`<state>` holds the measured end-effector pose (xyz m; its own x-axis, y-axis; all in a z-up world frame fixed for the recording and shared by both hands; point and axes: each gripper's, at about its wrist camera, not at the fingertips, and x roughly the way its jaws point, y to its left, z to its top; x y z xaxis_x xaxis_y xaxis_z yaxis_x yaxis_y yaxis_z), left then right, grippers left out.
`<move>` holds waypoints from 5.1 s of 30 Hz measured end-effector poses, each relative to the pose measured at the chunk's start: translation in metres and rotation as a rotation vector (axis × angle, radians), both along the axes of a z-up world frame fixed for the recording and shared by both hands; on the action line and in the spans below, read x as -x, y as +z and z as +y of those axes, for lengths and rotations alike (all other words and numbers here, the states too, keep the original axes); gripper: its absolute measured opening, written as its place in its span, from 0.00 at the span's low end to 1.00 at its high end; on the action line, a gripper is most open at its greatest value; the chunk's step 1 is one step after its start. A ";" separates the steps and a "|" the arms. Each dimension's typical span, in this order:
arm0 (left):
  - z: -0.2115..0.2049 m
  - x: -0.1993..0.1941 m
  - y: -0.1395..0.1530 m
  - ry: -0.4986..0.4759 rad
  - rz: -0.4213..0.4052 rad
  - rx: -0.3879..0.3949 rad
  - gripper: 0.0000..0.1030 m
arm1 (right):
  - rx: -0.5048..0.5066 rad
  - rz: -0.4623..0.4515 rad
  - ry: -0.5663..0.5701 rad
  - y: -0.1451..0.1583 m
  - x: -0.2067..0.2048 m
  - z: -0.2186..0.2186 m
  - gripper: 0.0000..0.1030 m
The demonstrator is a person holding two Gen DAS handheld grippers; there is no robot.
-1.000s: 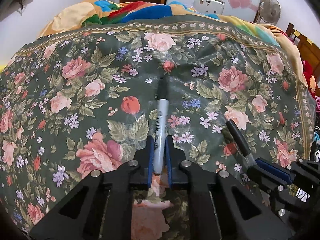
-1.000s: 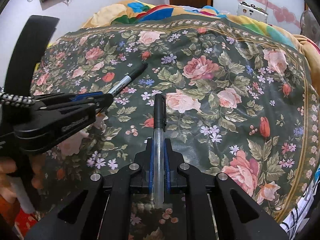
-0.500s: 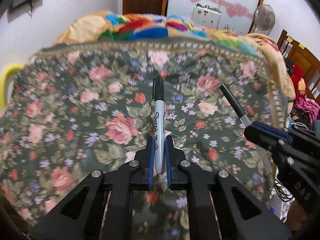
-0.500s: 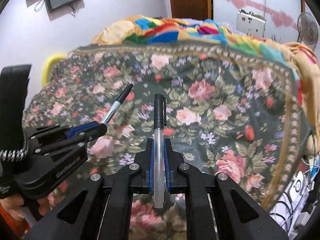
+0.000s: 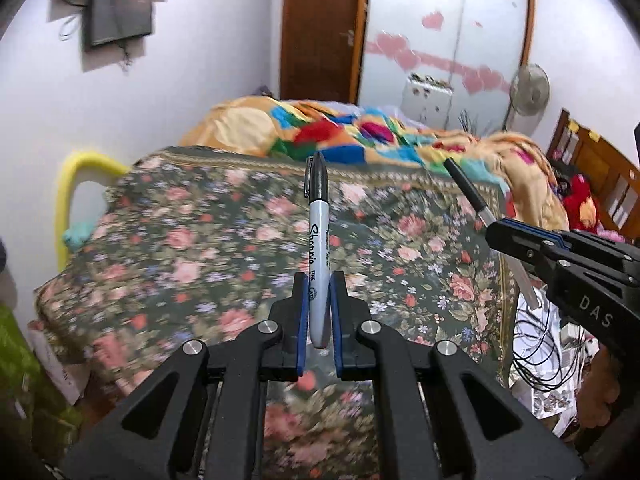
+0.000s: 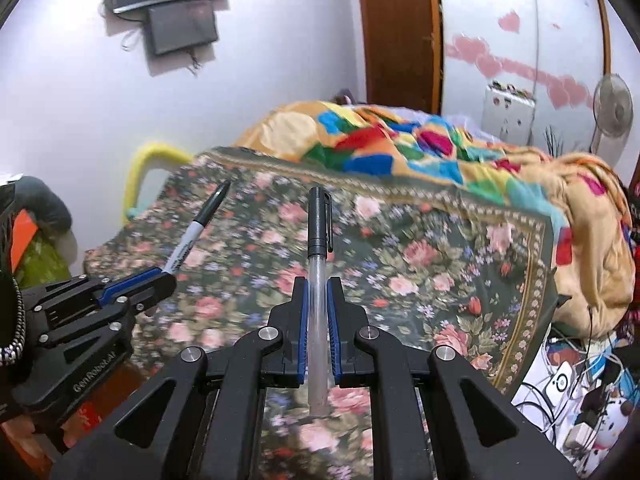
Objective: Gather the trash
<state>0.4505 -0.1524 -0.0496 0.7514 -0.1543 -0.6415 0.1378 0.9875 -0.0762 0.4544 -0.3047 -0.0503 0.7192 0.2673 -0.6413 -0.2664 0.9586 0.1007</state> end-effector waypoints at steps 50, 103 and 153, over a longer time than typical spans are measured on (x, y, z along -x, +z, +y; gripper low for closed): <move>0.331 0.216 -0.214 0.495 0.498 0.175 0.09 | 0.203 0.480 0.572 -0.166 0.138 0.365 0.08; 0.171 0.424 0.075 0.131 -0.339 0.055 0.38 | -0.063 -0.300 -0.043 0.072 0.368 0.126 0.50; 0.168 0.466 0.049 0.180 -0.325 -0.001 0.95 | -0.025 -0.300 -0.038 0.050 0.419 0.129 1.00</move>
<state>-0.0159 0.0159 -0.0011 0.9311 -0.0006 -0.3648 -0.0212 0.9982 -0.0557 0.0350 -0.1761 -0.0001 0.8854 0.2495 -0.3921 -0.2516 0.9667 0.0471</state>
